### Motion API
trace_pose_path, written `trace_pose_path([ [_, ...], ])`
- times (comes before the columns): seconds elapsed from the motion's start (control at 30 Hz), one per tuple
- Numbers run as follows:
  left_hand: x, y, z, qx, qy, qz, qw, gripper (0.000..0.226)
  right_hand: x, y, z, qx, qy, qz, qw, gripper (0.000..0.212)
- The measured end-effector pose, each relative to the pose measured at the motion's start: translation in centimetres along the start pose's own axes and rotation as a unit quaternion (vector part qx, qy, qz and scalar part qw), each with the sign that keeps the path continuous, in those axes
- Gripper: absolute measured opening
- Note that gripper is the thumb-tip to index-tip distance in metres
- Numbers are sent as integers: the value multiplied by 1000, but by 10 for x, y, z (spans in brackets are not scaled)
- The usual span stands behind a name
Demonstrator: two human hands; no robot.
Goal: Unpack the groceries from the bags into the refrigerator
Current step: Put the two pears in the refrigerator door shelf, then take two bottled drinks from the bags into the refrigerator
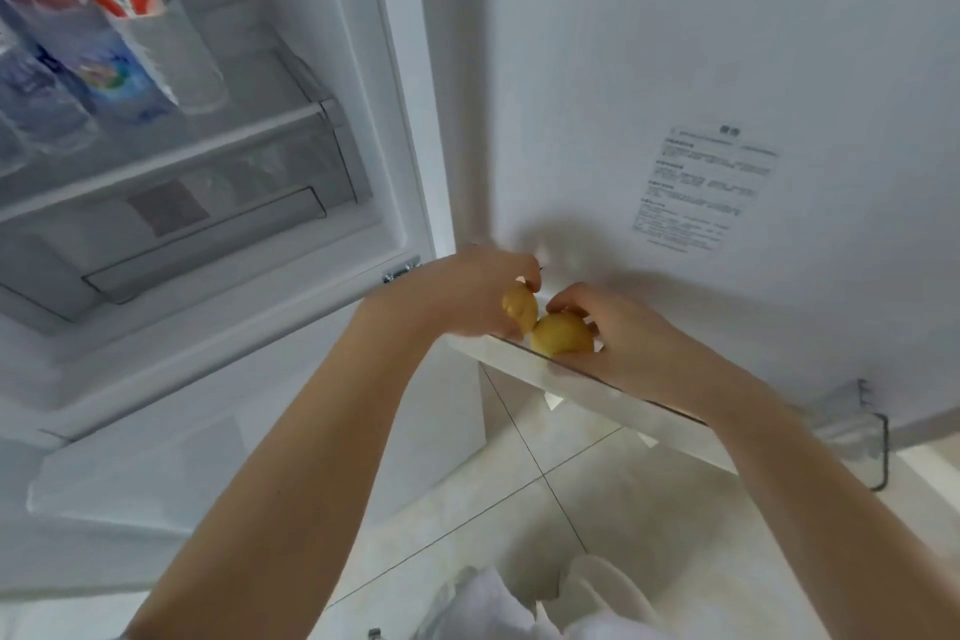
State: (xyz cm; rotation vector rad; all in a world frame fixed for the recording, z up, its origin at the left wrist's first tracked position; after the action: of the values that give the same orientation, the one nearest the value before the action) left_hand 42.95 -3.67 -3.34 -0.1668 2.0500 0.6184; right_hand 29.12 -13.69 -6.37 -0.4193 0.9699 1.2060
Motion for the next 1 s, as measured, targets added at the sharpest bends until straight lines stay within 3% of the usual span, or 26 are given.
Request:
trace_pose_path([
  [0.23,-5,-2,1,-20,-30,45,998,41,7,-1,-11,60,-26,-28,997,47],
  [0.4,-6,10,0,-7,-9,34,999,37,8,4,-11,68,-42,-39,996,46],
  [0.53,0,22,2,-3,62,-6,998,37,7,15,-2,65,-72,-68,993,41],
  [0.63,5,35,7,44,98,-89,990,29,6,29,11,43,-69,-134,988,36],
  [0.8,20,59,0,156,220,-234,934,25,7,62,30,18,-94,-245,965,24],
  [0.9,40,72,-11,204,286,-254,901,23,11,87,33,20,-94,-280,955,21],
  [1.0,65,80,-23,222,301,-226,900,19,17,116,30,32,-86,-294,952,20],
])
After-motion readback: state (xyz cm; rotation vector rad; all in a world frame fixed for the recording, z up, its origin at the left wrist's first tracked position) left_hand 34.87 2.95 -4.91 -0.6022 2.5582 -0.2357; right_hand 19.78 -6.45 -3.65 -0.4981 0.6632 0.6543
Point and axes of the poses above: each hand's wrist, its own y-axis away from the middle knuckle, its own x-axis out of the palm, z = x × y, the point moved 2 cm from there along -y, towards the middle knuckle, and after that the axes turned 8 degrees about y, right-handed, at the moved point
